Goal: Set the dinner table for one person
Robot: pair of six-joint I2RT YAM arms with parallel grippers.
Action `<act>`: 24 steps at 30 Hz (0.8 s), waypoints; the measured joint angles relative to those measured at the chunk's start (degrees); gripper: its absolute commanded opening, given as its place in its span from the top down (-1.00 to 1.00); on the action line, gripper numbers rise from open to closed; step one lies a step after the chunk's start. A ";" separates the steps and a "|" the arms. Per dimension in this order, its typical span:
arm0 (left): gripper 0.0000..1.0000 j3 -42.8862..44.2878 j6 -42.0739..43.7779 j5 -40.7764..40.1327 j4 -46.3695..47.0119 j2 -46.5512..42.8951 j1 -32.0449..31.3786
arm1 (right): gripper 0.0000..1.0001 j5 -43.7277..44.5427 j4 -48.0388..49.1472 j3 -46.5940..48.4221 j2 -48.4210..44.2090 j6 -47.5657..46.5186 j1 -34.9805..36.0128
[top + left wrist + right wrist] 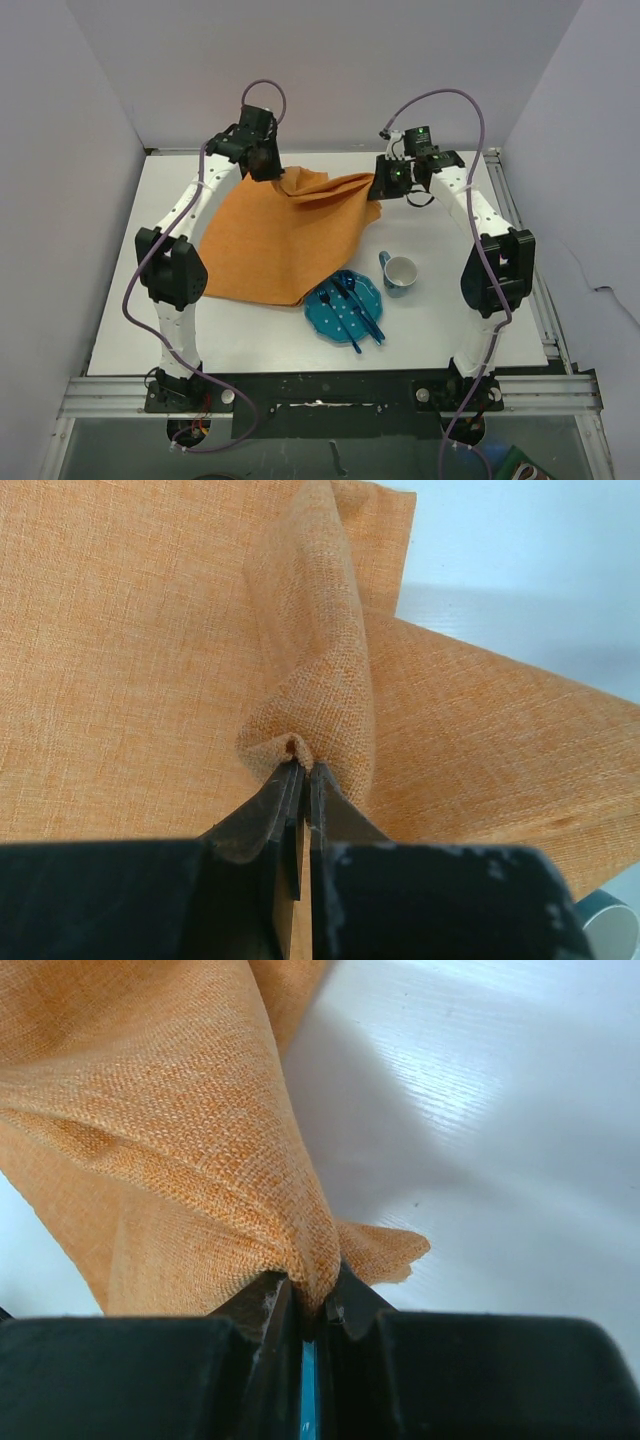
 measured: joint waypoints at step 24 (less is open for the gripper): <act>1.00 -1.95 -0.20 4.09 3.13 -0.11 -1.16 | 1.00 0.42 -2.71 2.80 4.09 -1.20 -9.60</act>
